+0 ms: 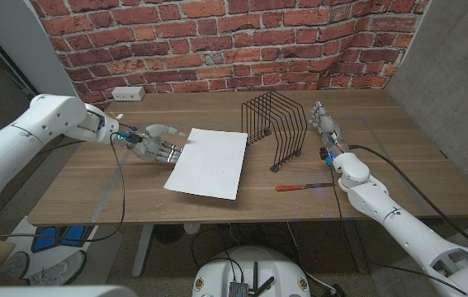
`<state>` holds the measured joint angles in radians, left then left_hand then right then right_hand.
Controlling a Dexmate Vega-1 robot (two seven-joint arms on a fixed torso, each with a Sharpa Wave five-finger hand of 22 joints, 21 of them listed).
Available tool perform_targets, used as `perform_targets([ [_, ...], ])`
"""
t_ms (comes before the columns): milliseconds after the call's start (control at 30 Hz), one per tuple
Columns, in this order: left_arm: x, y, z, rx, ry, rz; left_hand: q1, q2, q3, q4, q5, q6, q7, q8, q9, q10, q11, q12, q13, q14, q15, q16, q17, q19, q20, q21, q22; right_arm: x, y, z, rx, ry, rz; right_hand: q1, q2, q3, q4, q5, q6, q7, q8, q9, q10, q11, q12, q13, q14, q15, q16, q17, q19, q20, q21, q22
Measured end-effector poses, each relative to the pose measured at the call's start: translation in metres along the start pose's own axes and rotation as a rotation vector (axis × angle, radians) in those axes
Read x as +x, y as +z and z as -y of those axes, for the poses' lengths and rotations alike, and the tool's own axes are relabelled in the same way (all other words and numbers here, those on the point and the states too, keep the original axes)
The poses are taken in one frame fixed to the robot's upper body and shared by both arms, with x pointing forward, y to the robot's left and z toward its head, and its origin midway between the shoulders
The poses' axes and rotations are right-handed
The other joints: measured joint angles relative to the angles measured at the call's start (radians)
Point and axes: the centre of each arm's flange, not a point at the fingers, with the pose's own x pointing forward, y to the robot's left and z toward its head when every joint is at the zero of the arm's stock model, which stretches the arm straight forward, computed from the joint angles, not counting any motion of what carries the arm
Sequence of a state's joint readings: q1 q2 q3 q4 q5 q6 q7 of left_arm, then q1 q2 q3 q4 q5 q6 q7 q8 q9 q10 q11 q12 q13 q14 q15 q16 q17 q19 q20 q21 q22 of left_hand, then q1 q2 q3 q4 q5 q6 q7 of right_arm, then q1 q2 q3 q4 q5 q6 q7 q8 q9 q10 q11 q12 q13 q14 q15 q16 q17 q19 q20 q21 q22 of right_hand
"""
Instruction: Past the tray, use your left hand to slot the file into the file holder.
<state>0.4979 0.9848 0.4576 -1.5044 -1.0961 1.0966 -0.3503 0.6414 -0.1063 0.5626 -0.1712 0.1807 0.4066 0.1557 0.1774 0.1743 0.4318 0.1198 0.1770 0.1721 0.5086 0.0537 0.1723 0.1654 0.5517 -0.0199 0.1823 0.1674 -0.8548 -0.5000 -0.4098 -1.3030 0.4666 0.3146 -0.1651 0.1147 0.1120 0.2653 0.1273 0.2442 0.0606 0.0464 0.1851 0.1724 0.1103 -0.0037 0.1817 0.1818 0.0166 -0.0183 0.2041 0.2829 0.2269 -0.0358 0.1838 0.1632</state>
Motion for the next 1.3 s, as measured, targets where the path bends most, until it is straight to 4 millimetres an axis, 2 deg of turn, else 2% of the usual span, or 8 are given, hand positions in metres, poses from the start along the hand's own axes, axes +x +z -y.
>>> perform_targets([
  [700, 0.021, -0.006, 0.011, -0.010, -0.054, -0.019, 0.043, 0.028, -0.008, 0.000, 0.000, 0.017, 0.001, 0.005, 0.000, 0.016, -0.009, 0.005, 0.000, 0.022, -0.014, 0.009, 0.000, 0.013, -0.004, 0.007, 0.000, -0.004, -0.002, 0.006, 0.000, -0.013, -0.004, 0.000, 0.000, 0.000, 0.000, 0.000, 0.002, -0.001, 0.000, 0.000, 0.000, 0.000, 0.000, 0.000, 0.000, 0.000, 0.000, 0.000, 0.005, -0.005, 0.000, 0.000],
  [1000, 0.028, -0.011, 0.015, -0.024, -0.063, -0.026, 0.077, 0.040, -0.012, -0.004, 0.000, 0.042, 0.001, 0.012, 0.000, 0.038, -0.031, 0.012, 0.000, 0.048, -0.033, 0.013, 0.000, 0.044, -0.017, 0.015, 0.000, -0.006, -0.003, 0.008, 0.002, -0.017, -0.006, -0.003, 0.003, 0.008, 0.000, 0.000, 0.001, -0.001, 0.000, 0.000, 0.000, 0.000, 0.000, 0.000, 0.000, 0.000, 0.000, -0.004, 0.005, -0.005, 0.000, 0.000],
  [1300, 0.031, -0.013, 0.019, -0.039, -0.055, -0.019, 0.144, 0.051, -0.017, -0.008, 0.004, 0.097, 0.003, 0.020, 0.000, 0.087, -0.069, 0.019, 0.003, 0.100, -0.077, 0.020, 0.000, 0.089, -0.037, 0.025, 0.003, -0.007, -0.003, 0.011, 0.003, -0.019, -0.008, -0.003, 0.003, 0.008, 0.000, 0.000, 0.002, -0.001, 0.000, 0.000, 0.000, 0.000, 0.000, 0.000, 0.000, 0.000, 0.000, -0.004, 0.005, -0.005, 0.000, 0.002],
])
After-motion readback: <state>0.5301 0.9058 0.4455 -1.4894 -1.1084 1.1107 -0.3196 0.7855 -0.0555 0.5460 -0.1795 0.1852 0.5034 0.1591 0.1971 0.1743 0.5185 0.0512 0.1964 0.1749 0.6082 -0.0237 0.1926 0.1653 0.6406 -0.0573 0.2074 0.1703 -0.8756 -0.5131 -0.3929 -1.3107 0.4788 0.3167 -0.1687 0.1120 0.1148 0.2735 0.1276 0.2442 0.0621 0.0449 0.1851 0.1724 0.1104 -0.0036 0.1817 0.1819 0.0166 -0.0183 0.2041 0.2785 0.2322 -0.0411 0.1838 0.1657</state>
